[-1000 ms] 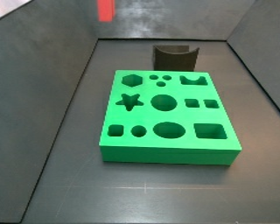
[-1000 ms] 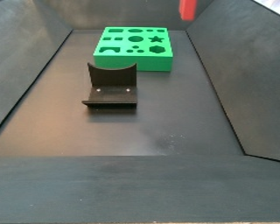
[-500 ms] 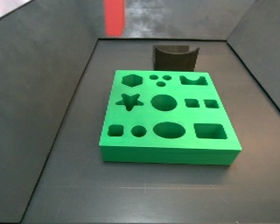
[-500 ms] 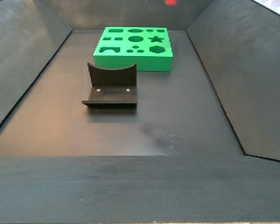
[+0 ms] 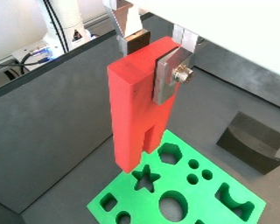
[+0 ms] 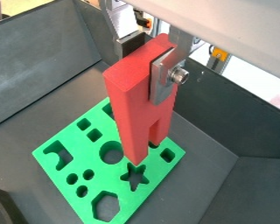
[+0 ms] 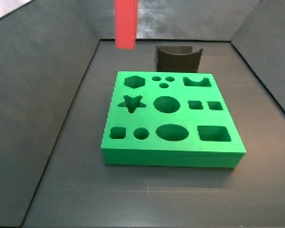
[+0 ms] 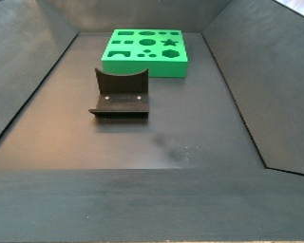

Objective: Pick up the double-square object. Move up. Move to above the board. Insert the double-square object.
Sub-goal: Insert the double-square object.

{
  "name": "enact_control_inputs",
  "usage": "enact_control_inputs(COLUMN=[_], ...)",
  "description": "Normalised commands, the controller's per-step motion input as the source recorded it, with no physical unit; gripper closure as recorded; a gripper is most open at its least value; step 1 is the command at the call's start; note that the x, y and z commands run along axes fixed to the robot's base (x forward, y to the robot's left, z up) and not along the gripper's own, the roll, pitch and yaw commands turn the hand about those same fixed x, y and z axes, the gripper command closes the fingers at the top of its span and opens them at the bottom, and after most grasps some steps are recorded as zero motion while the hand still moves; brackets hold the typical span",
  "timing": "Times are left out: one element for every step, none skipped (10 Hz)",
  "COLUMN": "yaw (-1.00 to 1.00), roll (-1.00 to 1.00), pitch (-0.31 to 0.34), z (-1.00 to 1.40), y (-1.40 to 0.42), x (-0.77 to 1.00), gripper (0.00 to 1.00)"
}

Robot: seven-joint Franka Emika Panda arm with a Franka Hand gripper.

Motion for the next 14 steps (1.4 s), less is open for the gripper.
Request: enact_control_inputs(yaw=[0.00, -0.05, -0.15, -0.30, -0.48, -0.58, -0.67, -0.73, -0.76, -0.76, -0.75, -0.72, -0.66, -0.57], roll=[0.00, -0.01, -0.02, -0.02, 0.00, 0.00, 0.00, 0.00, 0.00, 0.00, 0.00, 0.00, -0.01, -0.02], pitch=[0.000, 0.000, 0.000, 0.000, 0.000, 0.000, 0.000, 0.000, 0.000, 0.000, 0.000, 0.000, 0.000, 0.000], z=[0.00, 0.00, 0.00, 0.00, 0.00, 0.00, 0.00, 0.00, 0.00, 0.00, 0.00, 0.00, 0.00, 0.00], y=[0.00, 0.00, 0.00, -0.04, 0.00, 0.00, 0.00, 0.00, 0.00, 0.00, 0.00, 0.00, 0.00, 0.00], x=[0.04, 0.04, 0.14, 0.39, 0.51, 0.55, 0.45, 0.39, 0.36, 0.36, 0.37, 0.41, 0.49, 0.60], gripper=[1.00, 1.00, 1.00, 1.00, 1.00, 1.00, 1.00, 1.00, 1.00, 1.00, 1.00, 1.00, 1.00, 1.00])
